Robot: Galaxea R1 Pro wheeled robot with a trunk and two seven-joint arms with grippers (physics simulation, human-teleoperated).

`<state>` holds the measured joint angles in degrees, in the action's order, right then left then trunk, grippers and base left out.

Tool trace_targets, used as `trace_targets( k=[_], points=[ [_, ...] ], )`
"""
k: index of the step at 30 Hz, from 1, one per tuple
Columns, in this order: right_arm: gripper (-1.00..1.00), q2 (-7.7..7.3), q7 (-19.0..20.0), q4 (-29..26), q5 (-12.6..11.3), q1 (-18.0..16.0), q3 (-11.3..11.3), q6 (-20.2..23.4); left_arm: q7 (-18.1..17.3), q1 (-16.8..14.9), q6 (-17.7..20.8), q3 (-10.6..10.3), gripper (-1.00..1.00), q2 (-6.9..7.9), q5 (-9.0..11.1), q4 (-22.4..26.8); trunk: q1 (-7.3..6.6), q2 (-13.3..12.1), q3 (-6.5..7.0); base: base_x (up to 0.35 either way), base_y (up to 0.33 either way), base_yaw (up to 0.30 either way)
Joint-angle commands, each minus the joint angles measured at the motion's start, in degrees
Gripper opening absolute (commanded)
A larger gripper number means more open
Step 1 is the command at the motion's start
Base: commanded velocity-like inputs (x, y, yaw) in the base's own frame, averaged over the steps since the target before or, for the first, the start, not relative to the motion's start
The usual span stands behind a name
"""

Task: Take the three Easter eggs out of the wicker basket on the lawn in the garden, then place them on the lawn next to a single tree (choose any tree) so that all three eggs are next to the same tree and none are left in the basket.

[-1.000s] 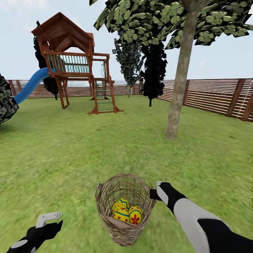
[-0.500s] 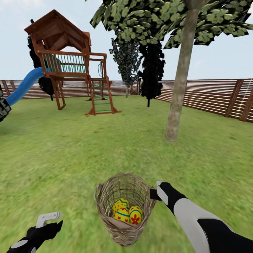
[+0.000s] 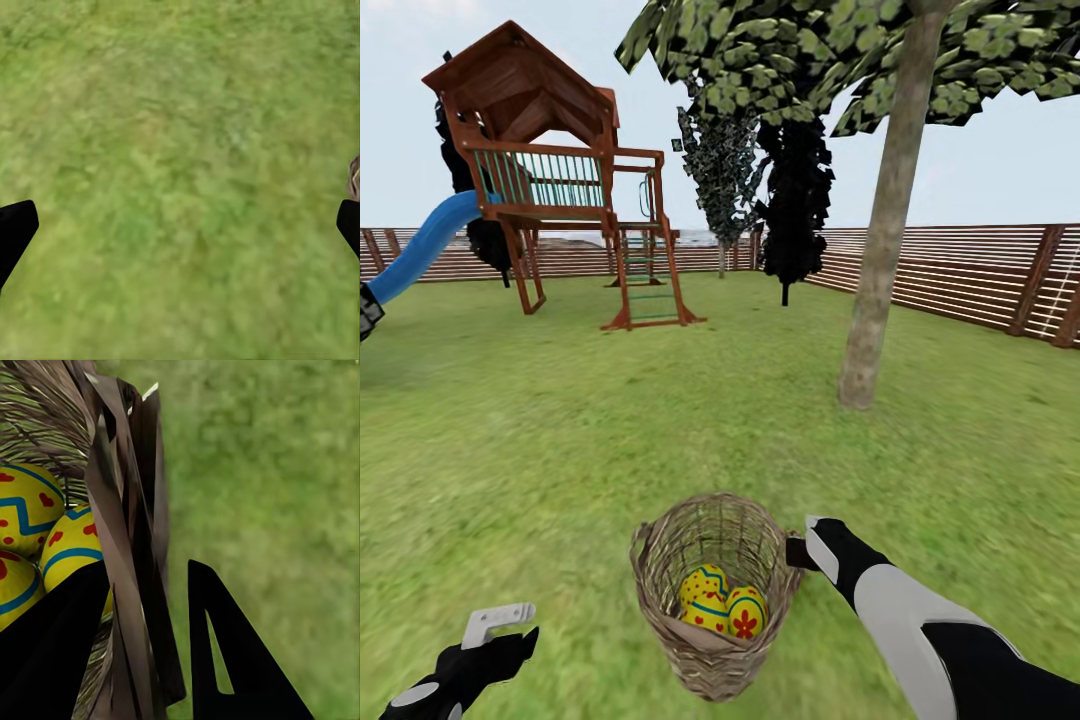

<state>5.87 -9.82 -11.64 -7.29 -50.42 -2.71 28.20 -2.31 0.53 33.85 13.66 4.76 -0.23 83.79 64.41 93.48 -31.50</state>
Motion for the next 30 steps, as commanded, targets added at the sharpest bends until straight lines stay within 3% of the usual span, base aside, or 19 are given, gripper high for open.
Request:
trace_targets(
  k=[1,19,30],
  points=[
    [-1.00,0.08,-0.37,-0.13,-0.98,-0.03,-0.54,0.10,-0.24,0.00,0.26,0.05,1.00,0.03,-0.04,0.09,0.03,0.03,-0.05,0.313,0.089,0.000],
    [-1.00,0.54,-0.37,-0.19,-0.89,-0.03,-0.37,0.10,-0.15,0.00,0.25,0.05,1.00,0.02,-0.04,0.08,0.03,0.03,-0.05,0.313,0.089,-0.003],
    [-1.00,0.54,-0.37,-0.20,-0.89,-0.03,-0.39,0.10,-0.24,0.00,0.25,0.05,1.00,0.06,-0.04,0.09,0.03,0.03,-0.05,0.313,0.088,-0.159]
  ],
)
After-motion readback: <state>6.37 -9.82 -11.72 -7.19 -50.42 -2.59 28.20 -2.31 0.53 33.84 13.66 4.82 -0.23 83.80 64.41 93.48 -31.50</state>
